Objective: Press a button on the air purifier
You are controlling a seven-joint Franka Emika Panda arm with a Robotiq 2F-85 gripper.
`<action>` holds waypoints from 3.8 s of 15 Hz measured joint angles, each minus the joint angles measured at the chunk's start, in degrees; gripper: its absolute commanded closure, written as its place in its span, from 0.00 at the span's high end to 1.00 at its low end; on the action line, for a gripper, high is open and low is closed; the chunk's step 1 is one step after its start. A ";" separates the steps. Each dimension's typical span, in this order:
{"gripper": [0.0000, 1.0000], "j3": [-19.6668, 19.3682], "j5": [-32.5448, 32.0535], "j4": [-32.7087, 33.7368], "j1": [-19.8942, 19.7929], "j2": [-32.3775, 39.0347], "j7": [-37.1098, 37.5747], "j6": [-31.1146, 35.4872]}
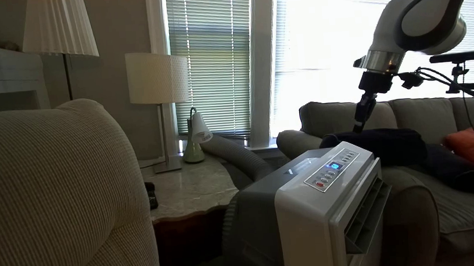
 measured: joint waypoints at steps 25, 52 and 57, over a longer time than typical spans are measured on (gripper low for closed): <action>0.00 3.42 0.04 0.13 -1.56 11.01 -0.41 11.90; 0.00 5.23 -0.03 -0.03 -3.35 11.22 -0.62 13.47; 0.00 5.29 -0.03 -0.04 -3.34 11.81 -0.85 14.53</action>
